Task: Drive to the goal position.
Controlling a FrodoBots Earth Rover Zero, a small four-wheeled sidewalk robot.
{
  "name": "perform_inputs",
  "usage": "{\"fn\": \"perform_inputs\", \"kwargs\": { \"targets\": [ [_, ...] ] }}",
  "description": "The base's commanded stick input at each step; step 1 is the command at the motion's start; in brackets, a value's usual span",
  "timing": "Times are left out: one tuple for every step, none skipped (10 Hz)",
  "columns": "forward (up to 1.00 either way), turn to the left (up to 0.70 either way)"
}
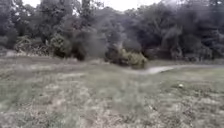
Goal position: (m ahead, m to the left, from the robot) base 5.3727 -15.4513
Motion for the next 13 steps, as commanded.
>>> {"fn": "perform_inputs", "kwargs": {
  "targets": [
    [0.5,0.16],
    [0.5,0.05],
    [0.5,0.05],
    [0.5,0.04],
    [0.5,0.04],
    [0.5,0.04],
    [0.5,0.04],
    [0.5,0.04],
    [0.5,0.04],
    [0.5,0.04],
    [0.5,0.04],
    [0.5,0.04],
    [0.5,0.04]
  ]
}}
